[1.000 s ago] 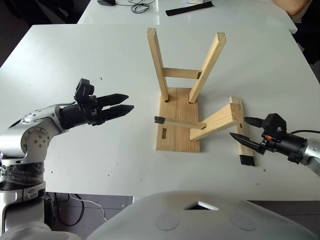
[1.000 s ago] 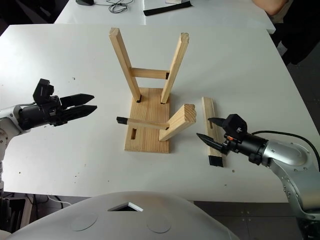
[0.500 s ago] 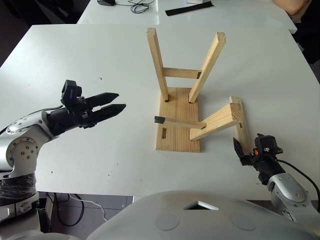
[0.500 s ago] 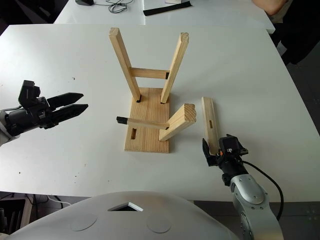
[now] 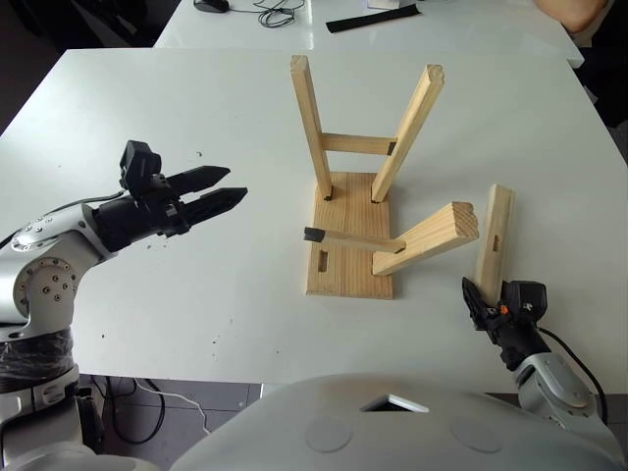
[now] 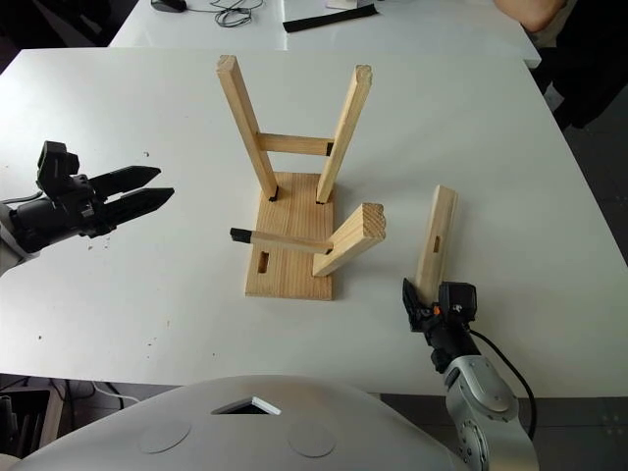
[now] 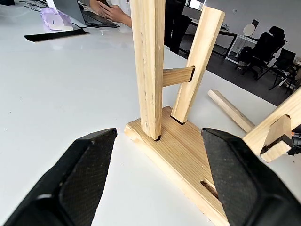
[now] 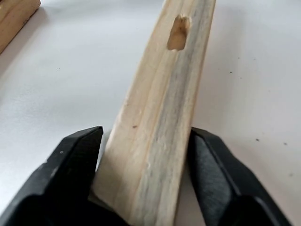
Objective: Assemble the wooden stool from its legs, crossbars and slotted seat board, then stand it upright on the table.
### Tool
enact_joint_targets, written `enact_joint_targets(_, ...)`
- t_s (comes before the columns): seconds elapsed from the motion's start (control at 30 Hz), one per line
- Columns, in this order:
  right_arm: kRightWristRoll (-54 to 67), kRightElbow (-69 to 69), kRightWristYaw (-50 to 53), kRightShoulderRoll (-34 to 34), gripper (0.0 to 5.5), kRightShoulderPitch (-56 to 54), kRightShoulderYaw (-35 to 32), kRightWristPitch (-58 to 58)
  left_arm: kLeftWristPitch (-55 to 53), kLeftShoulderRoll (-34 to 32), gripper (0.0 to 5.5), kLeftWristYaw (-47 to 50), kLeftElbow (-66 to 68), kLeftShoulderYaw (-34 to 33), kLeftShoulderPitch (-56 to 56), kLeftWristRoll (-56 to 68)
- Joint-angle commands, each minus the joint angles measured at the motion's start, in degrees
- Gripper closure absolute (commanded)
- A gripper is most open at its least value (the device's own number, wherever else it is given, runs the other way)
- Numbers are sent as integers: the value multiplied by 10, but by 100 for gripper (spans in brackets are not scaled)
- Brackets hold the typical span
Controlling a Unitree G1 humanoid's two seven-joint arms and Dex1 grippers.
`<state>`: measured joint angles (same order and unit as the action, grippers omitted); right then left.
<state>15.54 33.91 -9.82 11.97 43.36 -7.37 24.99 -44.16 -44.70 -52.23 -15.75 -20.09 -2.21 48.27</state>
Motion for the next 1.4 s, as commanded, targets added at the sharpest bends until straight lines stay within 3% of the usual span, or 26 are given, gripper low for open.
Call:
enact_joint_targets(0.03, -19, -41, 3, 10, 312, -10, 4, 26, -13, 1, 217, 32, -1, -7, -44, 11)
enact_joint_targets(0.1, -35, -43, 0, 23, 346, -24, 4, 19, -15, 2, 217, 37, -2, -10, -53, 17)
enact_joint_targets(0.43, -26, -65, -14, 39, 346, -81, -34, 4, -10, 2, 217, 80, 5, -12, -85, 7)
enact_joint_targets(0.67, 62, -64, -47, 95, 346, -220, -159, -1, -79, 6, 217, 168, 38, -4, -254, 50)
enact_joint_targets(0.83, 202, -51, -110, 201, 346, -408, -226, 47, -117, 91, 217, 234, 36, 36, -409, 119)
enact_joint_targets(0.93, 321, -52, -175, 256, 346, -530, -206, 97, -107, 159, 217, 256, 25, 76, -461, 131)
enact_joint_targets(1.1, 474, -73, -263, 316, 346, -650, -165, 185, -118, 243, 217, 268, 32, 89, -501, 201)
enact_joint_targets(1.4, 670, -138, -324, 364, 346, -743, -134, 305, -132, 257, 217, 203, 8, 106, -498, 294)
